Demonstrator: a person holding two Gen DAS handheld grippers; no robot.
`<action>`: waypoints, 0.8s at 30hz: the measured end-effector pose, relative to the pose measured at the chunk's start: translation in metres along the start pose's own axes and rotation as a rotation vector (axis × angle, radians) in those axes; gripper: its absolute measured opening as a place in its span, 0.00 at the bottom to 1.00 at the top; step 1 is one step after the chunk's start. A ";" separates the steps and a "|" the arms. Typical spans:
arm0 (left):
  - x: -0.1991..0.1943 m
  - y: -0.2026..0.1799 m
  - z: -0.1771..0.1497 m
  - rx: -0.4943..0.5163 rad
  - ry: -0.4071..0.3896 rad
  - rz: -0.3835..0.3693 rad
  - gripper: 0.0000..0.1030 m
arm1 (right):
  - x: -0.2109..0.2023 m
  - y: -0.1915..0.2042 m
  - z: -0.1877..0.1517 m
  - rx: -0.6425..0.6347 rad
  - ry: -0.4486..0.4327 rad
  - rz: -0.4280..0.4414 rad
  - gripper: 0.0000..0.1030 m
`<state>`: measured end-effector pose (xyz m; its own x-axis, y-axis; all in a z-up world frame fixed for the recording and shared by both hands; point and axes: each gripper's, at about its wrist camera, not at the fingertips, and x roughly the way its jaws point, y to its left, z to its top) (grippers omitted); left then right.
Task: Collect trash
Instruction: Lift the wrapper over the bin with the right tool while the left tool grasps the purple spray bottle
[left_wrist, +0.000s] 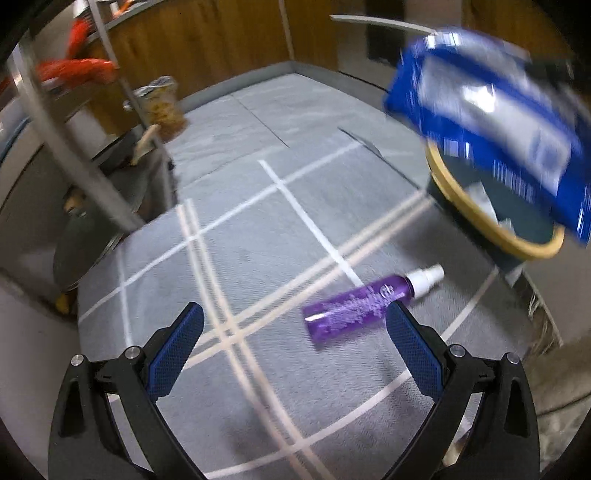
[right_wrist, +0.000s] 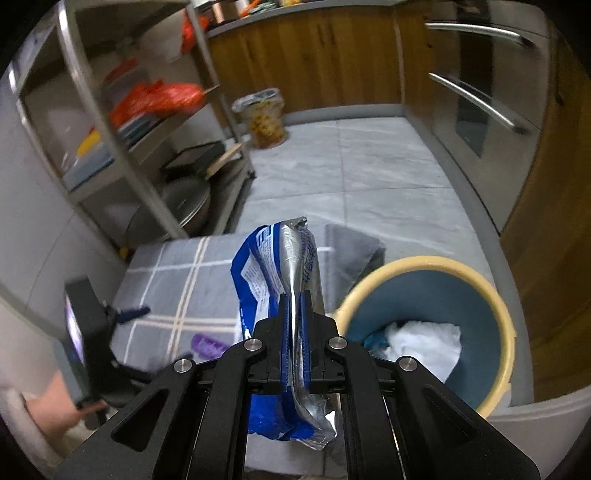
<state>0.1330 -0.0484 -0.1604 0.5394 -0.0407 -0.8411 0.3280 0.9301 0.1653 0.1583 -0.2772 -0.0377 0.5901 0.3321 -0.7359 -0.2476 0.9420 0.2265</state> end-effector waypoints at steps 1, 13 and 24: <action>0.004 -0.004 0.000 0.010 0.006 -0.007 0.94 | -0.001 -0.005 0.001 0.012 -0.004 -0.001 0.06; 0.037 -0.056 0.006 0.220 0.010 -0.032 0.94 | 0.003 -0.029 0.005 0.063 -0.005 0.000 0.06; 0.055 -0.075 0.007 0.339 0.022 -0.050 0.94 | 0.001 -0.037 0.005 0.089 -0.009 0.005 0.06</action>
<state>0.1433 -0.1231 -0.2153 0.5005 -0.0719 -0.8627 0.5945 0.7530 0.2822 0.1717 -0.3114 -0.0437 0.5956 0.3373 -0.7290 -0.1821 0.9407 0.2864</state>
